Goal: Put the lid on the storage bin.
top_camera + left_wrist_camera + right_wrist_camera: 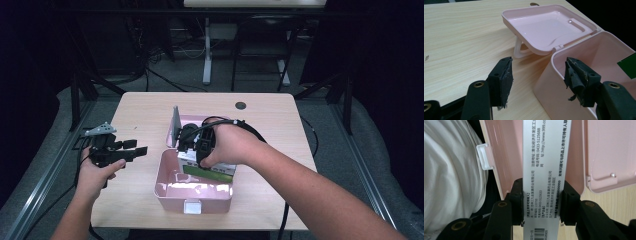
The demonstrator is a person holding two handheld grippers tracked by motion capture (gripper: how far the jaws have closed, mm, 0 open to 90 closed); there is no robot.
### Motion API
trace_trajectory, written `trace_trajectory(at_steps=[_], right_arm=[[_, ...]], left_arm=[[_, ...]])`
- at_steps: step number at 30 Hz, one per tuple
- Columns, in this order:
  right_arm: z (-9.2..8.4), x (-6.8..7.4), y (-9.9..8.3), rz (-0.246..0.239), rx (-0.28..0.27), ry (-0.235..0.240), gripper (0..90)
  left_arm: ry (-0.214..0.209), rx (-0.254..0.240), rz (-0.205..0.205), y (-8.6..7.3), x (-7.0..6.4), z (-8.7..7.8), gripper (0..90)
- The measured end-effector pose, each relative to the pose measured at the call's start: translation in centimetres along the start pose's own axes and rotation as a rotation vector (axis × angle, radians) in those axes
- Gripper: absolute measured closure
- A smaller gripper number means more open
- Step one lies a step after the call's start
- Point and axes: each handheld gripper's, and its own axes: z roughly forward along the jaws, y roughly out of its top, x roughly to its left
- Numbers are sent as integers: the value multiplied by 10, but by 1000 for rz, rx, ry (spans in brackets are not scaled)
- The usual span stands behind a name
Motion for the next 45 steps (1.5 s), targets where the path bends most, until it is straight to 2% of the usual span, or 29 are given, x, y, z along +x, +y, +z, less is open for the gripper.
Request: trace_trajectory(at_steps=[7,24,25,37,45], right_arm=[[2,6,5,-29,7,2,616],[8,14,12,-50,4,5,616],[12,15,12,-45,0,18,615],[37,26,14,-72,27,38,616],[51,27,11,-69,40,45,616]], left_arm=[[-1,0,1,0,0,-1,393],[0,-2,2,0,-1,0,393],[1,-1,3,0,0,0,393],[2,2,-1,0,0,1,393],[2,2,-2,0,0,1,393]])
